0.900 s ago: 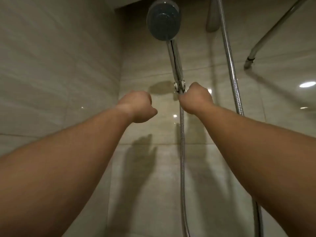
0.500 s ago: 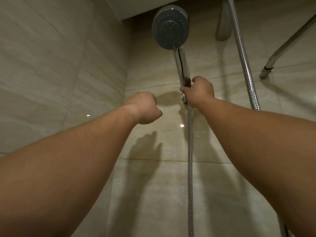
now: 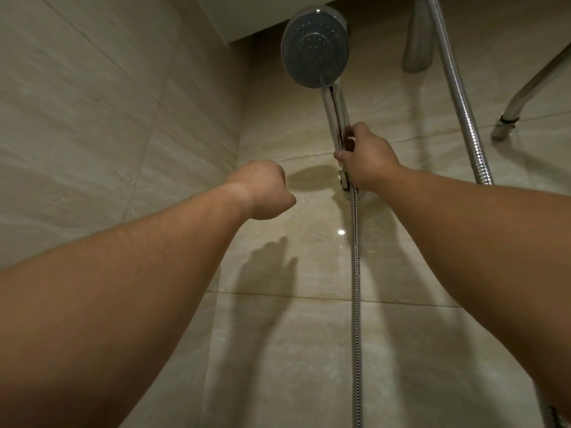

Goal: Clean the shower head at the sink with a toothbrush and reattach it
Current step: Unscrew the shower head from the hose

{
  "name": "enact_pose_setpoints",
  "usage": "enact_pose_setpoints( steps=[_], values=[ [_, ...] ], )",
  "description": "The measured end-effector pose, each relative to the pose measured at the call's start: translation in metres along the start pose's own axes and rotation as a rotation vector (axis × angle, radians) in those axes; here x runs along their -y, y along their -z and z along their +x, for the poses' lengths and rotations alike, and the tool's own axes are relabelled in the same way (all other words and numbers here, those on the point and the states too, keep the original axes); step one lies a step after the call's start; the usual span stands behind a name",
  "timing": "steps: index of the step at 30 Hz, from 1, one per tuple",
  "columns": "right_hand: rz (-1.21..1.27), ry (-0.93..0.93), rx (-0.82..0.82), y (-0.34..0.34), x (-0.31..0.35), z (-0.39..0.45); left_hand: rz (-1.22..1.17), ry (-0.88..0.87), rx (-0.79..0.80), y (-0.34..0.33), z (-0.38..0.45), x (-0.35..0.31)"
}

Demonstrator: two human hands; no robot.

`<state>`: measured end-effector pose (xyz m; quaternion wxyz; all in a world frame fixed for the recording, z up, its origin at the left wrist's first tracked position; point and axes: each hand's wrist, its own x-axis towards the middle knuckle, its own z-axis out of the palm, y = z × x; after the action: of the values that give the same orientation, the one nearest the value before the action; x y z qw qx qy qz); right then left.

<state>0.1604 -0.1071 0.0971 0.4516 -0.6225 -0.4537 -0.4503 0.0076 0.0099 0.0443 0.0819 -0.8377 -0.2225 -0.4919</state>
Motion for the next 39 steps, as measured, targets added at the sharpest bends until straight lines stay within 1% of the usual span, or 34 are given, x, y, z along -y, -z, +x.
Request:
enact_pose_setpoints(
  steps=[5, 11, 15, 19, 22, 26, 29, 33, 36, 39],
  values=[
    [-0.045, 0.069, 0.015, 0.001, 0.01, 0.011, 0.0, -0.007, -0.011, 0.004, 0.003, -0.002],
    [-0.112, 0.146, 0.042, 0.005, 0.039, 0.024, -0.012, 0.043, -0.012, 0.01, 0.001, 0.004],
    [-0.182, 0.165, 0.06, 0.0, 0.041, 0.003, -0.036, 0.082, -0.007, 0.01, -0.018, 0.008],
    [-0.17, 0.1, 0.11, -0.003, 0.033, -0.041, -0.107, 0.09, 0.034, 0.004, -0.05, 0.01],
    [-0.153, 0.045, 0.157, -0.001, 0.031, -0.083, -0.254, 0.118, 0.085, -0.001, -0.075, 0.013],
    [-0.094, -0.04, 0.245, -0.006, 0.032, -0.149, -0.601, 0.201, 0.209, -0.021, -0.12, 0.015],
    [-0.084, -0.114, 0.321, -0.013, 0.035, -0.205, -0.754, 0.285, 0.322, -0.043, -0.162, 0.02],
    [-0.068, -0.183, 0.453, -0.023, 0.042, -0.286, -0.955, 0.375, 0.417, -0.083, -0.227, 0.023],
    [-0.057, -0.233, 0.572, -0.033, 0.047, -0.35, -1.118, 0.447, 0.464, -0.112, -0.283, 0.024],
    [-0.049, -0.278, 0.669, -0.041, 0.048, -0.412, -1.232, 0.569, 0.463, -0.133, -0.34, 0.026]
  ],
)
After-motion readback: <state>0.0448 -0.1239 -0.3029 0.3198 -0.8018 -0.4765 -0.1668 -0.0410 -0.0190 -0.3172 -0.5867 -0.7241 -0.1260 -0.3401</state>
